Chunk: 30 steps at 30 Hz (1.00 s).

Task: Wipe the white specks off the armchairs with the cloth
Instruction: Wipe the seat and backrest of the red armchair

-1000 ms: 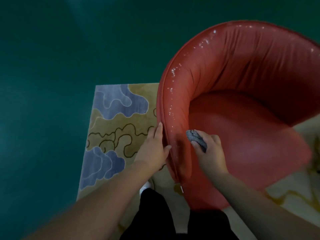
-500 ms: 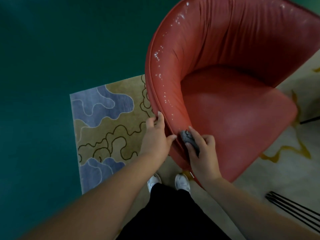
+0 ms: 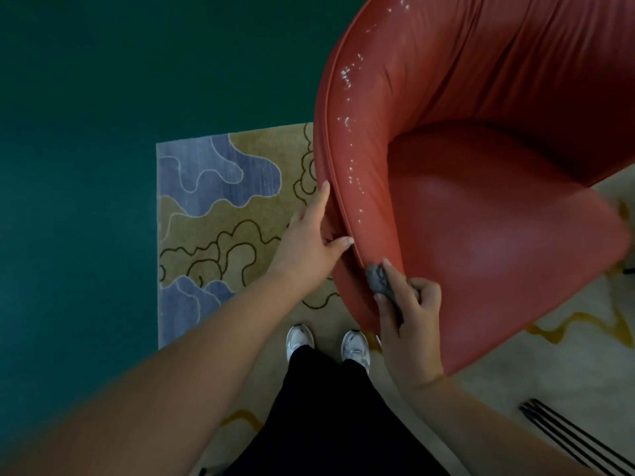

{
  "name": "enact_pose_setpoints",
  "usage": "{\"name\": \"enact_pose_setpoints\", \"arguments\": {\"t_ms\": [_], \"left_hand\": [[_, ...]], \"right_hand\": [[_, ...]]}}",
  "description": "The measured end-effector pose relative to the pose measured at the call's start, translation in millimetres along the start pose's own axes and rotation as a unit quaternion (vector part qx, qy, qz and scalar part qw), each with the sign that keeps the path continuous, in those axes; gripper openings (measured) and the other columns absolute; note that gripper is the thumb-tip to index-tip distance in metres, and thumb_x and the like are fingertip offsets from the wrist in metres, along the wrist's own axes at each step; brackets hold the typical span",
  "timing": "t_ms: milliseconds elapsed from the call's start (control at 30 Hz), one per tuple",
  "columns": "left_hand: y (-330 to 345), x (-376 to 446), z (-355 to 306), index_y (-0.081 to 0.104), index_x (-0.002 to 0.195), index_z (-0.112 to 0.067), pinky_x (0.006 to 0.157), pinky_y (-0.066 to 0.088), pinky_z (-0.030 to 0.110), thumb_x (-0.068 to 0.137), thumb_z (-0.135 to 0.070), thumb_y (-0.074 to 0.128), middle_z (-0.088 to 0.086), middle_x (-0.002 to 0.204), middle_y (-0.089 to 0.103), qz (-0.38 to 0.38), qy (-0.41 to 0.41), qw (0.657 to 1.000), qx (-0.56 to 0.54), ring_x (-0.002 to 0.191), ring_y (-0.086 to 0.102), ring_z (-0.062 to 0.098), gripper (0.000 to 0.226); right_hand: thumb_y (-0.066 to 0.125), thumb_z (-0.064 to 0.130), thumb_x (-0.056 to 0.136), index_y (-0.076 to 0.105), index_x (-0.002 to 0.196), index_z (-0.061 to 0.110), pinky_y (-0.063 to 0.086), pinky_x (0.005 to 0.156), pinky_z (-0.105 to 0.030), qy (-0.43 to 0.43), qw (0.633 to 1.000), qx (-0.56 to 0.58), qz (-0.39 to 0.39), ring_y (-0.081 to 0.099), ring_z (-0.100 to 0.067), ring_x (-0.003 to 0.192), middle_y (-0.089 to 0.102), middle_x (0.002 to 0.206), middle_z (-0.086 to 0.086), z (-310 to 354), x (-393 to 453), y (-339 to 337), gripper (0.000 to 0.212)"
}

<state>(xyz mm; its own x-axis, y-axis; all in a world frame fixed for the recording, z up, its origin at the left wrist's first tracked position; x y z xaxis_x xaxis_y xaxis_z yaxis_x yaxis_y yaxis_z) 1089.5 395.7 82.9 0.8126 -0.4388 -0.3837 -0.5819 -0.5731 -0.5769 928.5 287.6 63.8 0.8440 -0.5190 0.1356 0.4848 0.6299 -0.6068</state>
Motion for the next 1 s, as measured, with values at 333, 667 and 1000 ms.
{"name": "enact_pose_setpoints", "arguments": {"t_ms": [333, 667, 1000], "left_hand": [[-2, 13, 1, 0.003, 0.151, -0.041, 0.101, 0.042, 0.027, 0.088, -0.031, 0.068, -0.006, 0.155, 0.030, 0.012, -0.002, 0.999, -0.044, 0.132, 0.044, 0.016, 0.091], [-8, 23, -1, 0.006, 0.150, -0.045, 0.098, 0.049, 0.041, 0.093, -0.030, 0.060, -0.003, 0.151, 0.037, -0.008, -0.039, 0.997, -0.060, 0.116, 0.059, 0.019, 0.079], [-14, 33, -9, 0.006, 0.148, -0.049, 0.094, 0.052, 0.042, 0.096, -0.034, 0.053, 0.001, 0.150, 0.038, -0.014, -0.061, 0.997, -0.046, 0.106, 0.063, 0.015, 0.072]], "right_hand": [[0.058, 0.012, 0.090, 0.056, 0.133, 0.022, 0.041, 0.096, -0.018, -0.014, 0.999, 0.028, 0.013, 0.046, -0.012, 0.098, 0.038, 0.105, -0.004, 3, 46, 9, 0.044], [0.066, 0.009, 0.087, 0.060, 0.129, 0.022, 0.045, 0.092, -0.027, -0.053, 0.998, 0.023, 0.028, 0.046, -0.017, 0.094, 0.039, 0.102, -0.006, 7, 109, 27, 0.044], [0.069, 0.005, 0.085, 0.060, 0.128, 0.024, 0.044, 0.097, -0.028, -0.076, 0.995, 0.034, 0.050, 0.049, -0.020, 0.101, 0.037, 0.105, -0.002, 8, 117, 26, 0.048]]}}
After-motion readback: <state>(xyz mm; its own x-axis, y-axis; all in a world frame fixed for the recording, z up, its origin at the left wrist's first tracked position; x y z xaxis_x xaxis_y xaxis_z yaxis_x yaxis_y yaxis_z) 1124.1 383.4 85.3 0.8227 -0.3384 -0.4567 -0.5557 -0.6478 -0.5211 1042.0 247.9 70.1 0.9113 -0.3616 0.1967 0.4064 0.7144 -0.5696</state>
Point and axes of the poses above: each hand's wrist, its own x-axis towards the middle knuckle, its own y-axis out of the palm, z = x × y, the point moved 5 cm from there along x, towards the middle knuckle
